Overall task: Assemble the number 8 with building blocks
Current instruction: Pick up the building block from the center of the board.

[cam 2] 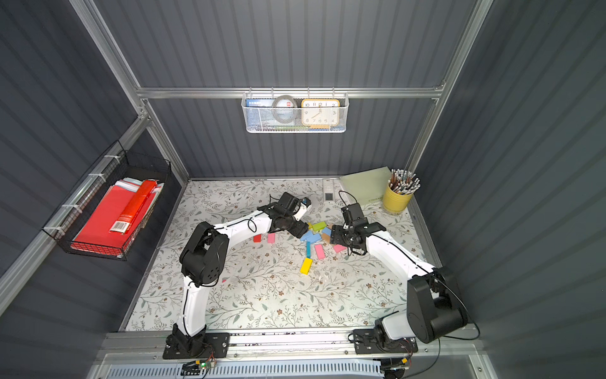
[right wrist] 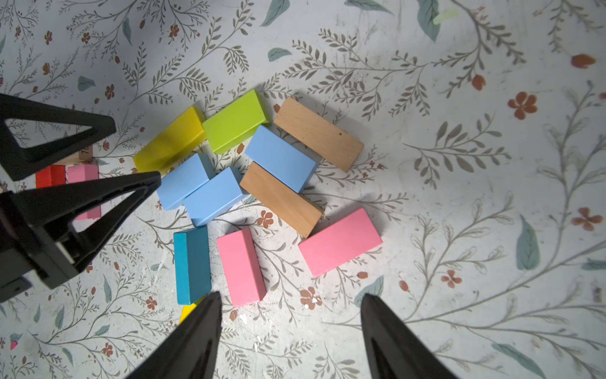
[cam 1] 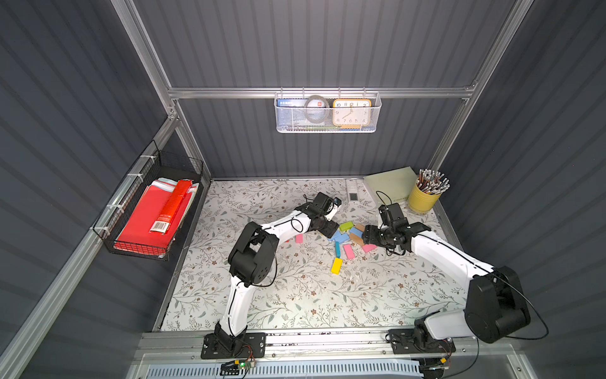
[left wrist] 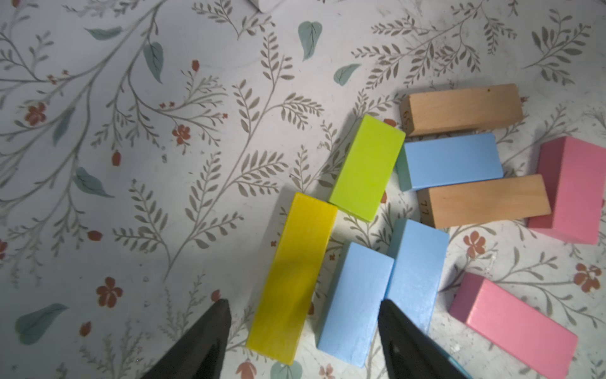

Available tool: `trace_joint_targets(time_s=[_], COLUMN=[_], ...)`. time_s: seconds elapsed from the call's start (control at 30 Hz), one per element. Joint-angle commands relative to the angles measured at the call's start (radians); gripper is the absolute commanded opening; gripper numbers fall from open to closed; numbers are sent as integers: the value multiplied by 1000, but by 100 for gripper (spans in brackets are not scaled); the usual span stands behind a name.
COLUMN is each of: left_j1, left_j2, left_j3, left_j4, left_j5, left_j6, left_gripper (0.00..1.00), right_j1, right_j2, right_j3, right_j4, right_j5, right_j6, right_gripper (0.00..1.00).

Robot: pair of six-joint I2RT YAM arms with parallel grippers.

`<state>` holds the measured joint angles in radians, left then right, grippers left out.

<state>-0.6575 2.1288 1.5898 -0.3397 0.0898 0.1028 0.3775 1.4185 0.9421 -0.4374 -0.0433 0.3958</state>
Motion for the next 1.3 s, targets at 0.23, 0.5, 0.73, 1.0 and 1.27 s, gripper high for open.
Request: trace_joint_targets(time_s=[0.23,0.5,0.73,1.0,1.27], left_j1=[-23,-46,-52,-52,-52], left_j2=[-16,5,37,79,85], left_j3=[-6,-5,12,38,42], left_j4=[-13,-24,-37,-56,-65], left_j5=[23,34,17,-4,5], left_j6=[29,32,36,26,34], left_gripper=[62,58,49,41,37], right_j1=[-3,-3,-3,-3,-3], right_j2=[-14,-7,-5,-6,-6], right_j3=[-24,-34,-41,-52,-58], right_j4=[6,18,21,29,33], right_j5=[-7,-4,-4,-7,-9], right_j6=[-5,-5,-7,-8,-11], right_gripper=[72,71,71,71,71])
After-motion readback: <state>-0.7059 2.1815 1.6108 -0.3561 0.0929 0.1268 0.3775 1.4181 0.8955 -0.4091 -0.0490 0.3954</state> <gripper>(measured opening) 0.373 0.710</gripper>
